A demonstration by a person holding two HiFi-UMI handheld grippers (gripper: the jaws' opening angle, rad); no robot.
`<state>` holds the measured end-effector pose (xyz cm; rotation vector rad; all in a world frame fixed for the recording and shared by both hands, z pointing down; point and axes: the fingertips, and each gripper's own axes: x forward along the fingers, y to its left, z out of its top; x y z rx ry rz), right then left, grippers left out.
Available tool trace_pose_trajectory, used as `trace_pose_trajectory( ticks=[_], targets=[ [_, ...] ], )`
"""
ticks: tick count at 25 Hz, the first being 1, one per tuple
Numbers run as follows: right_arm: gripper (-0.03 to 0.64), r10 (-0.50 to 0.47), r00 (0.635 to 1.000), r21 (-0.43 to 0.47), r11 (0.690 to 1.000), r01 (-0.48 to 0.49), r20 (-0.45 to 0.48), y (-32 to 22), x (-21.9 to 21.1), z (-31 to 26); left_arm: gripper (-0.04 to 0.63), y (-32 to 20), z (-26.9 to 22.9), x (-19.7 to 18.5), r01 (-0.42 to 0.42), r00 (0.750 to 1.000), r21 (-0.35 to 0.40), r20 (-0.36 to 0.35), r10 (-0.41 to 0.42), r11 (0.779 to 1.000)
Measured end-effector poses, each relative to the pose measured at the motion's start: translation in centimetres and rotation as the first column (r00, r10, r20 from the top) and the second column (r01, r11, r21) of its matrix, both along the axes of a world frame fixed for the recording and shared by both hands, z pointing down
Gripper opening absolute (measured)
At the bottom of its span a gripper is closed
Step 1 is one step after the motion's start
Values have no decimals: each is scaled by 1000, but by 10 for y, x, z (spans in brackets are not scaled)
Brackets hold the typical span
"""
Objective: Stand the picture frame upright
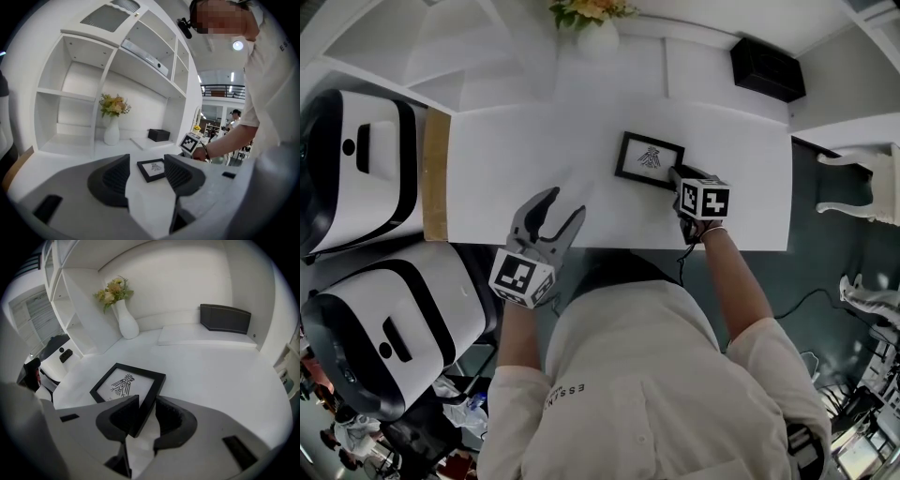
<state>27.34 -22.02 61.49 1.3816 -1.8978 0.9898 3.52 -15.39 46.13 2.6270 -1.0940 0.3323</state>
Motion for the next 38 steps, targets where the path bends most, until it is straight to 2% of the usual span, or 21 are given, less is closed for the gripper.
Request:
trace_pose_trajectory(
  ticks=[12, 19, 25, 32, 38],
  targets=[
    [121, -85, 996, 16, 996, 85, -1, 62, -36, -1, 213, 64, 12, -25, 9, 1000, -62, 5, -9, 998],
    [122, -101, 995, 20, 995, 102, -15, 96, -47, 0, 213, 100, 18, -31, 23, 1000, -93, -9, -24, 995],
    [121, -144, 989, 29, 989, 145, -26, 122, -53, -1, 212, 127, 25, -39, 65, 998, -113, -8, -67, 991],
    [121, -152, 988, 47, 987, 153, -21, 150, -53, -1, 212, 160, 44, -22, 8, 1000, -170, -4, -9, 985],
    [121, -197, 980, 48, 979, 196, 0, 158, -51, -1, 212, 176, 58, 0, -19, 999, -230, -47, 8, 973]
  ],
)
